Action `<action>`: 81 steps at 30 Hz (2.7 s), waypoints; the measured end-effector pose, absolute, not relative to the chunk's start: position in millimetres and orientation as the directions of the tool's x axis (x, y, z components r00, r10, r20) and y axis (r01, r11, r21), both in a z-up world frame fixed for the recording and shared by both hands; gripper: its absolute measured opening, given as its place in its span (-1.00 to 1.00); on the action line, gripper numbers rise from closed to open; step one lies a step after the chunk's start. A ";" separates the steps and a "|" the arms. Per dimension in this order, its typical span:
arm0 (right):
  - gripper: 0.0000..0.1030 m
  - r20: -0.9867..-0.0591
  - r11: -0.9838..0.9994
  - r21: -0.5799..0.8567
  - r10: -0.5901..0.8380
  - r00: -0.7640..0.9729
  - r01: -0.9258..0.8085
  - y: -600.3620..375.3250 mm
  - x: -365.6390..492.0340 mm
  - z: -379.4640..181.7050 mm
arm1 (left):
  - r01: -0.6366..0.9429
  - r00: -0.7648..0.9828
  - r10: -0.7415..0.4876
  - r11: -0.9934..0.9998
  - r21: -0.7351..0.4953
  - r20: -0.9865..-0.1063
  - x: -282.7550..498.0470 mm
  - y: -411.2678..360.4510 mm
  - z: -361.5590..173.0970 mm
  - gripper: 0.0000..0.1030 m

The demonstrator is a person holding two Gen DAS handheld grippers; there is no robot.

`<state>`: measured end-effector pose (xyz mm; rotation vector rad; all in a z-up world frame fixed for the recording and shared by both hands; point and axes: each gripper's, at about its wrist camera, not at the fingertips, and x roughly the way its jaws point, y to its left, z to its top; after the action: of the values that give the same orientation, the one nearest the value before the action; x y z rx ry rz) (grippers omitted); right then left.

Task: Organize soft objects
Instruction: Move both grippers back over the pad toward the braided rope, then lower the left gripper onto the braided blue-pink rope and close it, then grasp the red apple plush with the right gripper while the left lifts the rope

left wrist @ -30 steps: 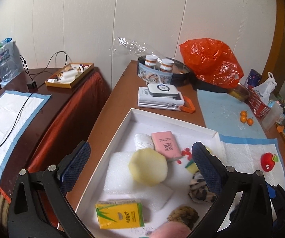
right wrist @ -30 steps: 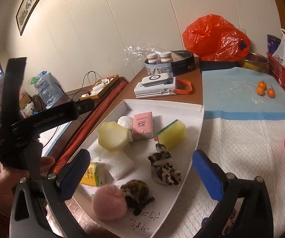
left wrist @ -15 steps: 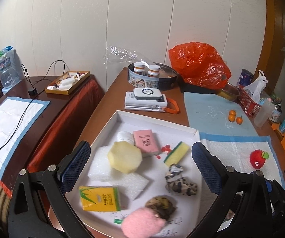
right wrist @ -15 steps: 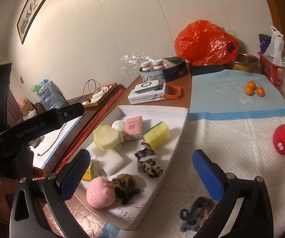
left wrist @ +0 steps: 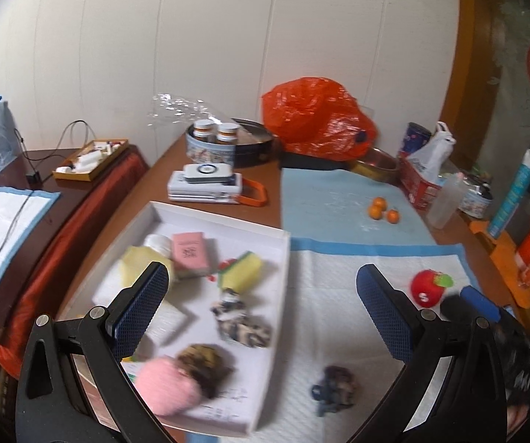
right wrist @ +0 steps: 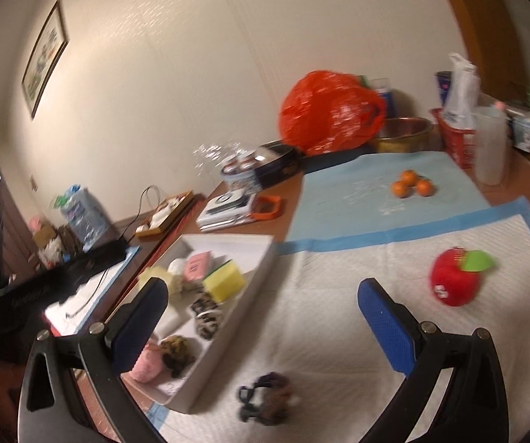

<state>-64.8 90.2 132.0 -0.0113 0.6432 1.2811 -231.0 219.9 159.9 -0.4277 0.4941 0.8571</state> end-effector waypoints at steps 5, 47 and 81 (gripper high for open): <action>1.00 -0.445 0.360 0.390 0.879 0.168 -0.848 71.2 -26.8 127.4 | -0.785 0.539 0.556 0.605 -0.137 -0.632 -200.7 201.6 136.2 1.00; 1.00 -0.499 0.501 0.442 0.826 0.260 -0.744 -8.2 72.1 97.8 | -0.798 0.351 0.413 0.602 -0.038 -0.840 -136.1 168.9 5.4 0.99; 0.21 -0.705 0.490 0.093 0.647 0.290 -0.867 112.8 86.0 43.0 | -0.746 0.530 0.470 0.654 -0.125 -0.706 -157.0 162.8 120.4 -0.32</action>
<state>86.0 112.8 43.0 -0.3364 0.7594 1.0350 -157.0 162.8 120.4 -0.4458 0.6889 0.7549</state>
